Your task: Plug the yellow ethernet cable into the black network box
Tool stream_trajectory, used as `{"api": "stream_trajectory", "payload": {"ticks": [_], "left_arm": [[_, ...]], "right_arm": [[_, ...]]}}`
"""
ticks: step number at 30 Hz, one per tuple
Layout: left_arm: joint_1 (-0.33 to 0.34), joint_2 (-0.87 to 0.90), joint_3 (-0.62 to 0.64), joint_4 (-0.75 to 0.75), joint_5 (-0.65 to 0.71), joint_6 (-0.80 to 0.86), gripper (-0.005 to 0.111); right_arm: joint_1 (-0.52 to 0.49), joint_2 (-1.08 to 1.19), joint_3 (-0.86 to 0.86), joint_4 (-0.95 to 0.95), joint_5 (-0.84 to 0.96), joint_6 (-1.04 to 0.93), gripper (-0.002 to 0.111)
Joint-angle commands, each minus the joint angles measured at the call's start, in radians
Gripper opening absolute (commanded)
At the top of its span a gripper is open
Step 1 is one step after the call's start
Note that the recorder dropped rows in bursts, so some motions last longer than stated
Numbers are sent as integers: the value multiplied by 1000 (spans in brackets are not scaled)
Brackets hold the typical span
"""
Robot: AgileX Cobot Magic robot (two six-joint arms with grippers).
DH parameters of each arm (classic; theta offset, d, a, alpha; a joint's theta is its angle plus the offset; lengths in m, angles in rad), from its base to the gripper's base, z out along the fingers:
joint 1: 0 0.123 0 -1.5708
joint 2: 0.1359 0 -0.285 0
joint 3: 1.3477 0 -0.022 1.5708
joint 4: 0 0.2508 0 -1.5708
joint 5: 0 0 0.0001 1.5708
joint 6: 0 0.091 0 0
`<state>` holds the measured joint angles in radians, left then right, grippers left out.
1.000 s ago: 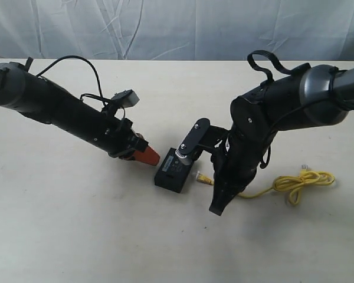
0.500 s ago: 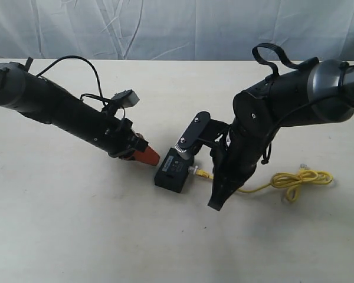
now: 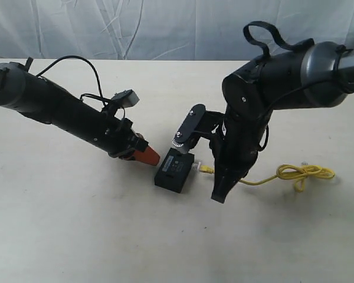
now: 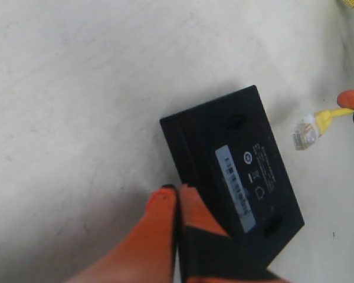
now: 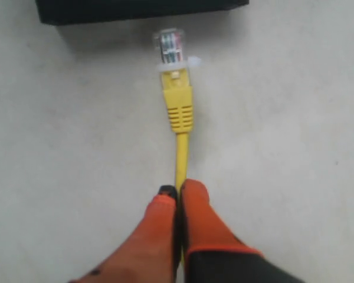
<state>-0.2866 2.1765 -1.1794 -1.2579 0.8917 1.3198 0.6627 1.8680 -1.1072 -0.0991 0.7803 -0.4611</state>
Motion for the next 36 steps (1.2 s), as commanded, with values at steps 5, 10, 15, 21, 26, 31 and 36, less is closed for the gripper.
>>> {"api": "stream_trajectory", "payload": {"ticks": [5,10,15,21,26,31,36], "left_arm": [[-4,-1,-6,-7,11,1,0],[-4,-1,-6,-7,9,1,0],[-4,-1,-6,-7,7,1,0],[-4,-1,-6,-5,7,1,0],[-4,-1,-6,-5,7,1,0],[-4,-1,-6,-5,7,1,0],[-4,-1,-6,-5,7,1,0]], "right_arm": [[48,51,-6,-155,7,140,-1],[49,54,-6,-136,-30,133,-1],[49,54,-6,-74,-37,65,-1],[49,54,-6,-76,-65,67,-1],[49,54,-6,-91,-56,75,-1],[49,54,-6,-68,-54,68,-1],[49,54,-6,-46,-38,42,-1]]}}
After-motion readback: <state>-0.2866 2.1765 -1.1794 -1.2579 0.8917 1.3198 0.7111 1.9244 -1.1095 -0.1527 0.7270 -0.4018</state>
